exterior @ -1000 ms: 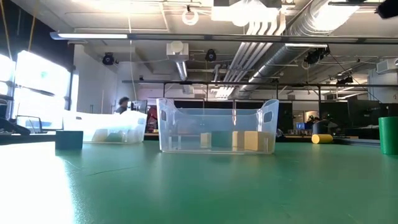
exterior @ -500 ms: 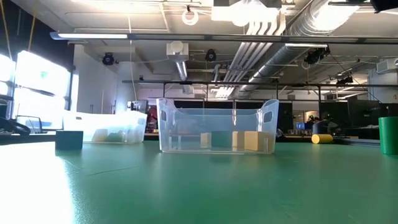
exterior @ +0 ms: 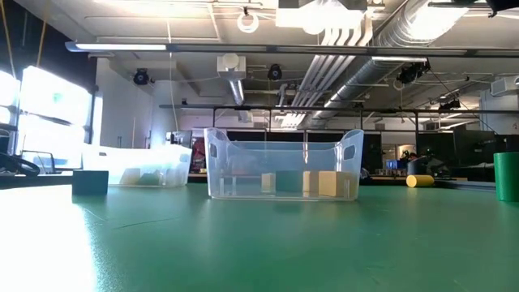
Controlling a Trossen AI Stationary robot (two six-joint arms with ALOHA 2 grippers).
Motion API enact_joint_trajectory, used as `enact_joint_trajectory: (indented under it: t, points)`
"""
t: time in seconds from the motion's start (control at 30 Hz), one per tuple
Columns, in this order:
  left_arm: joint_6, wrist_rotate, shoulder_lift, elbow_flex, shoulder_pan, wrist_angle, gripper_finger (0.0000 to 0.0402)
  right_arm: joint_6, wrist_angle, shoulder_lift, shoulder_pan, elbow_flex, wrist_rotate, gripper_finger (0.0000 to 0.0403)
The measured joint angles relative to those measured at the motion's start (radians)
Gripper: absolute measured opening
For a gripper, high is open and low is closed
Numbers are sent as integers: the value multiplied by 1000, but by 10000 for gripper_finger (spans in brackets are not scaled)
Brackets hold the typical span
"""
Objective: Sort blocks by size
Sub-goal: Put the orange cylindrical block into the bottom left transparent bin
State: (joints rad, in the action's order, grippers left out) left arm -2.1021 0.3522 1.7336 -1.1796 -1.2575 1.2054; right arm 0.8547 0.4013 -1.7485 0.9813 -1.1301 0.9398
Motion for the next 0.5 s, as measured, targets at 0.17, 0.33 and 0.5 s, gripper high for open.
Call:
enact_joint_trajectory:
  t: [0.17,0.33,0.5]
  points:
    - [0,3,-2,36,0,-66,105,0,-1,0,0,0,0,181]
    - [-2,11,0,41,0,-71,118,0,-1,0,0,0,0,181]
    - [-14,4,2,42,0,-64,157,-2,0,0,0,0,0,181]
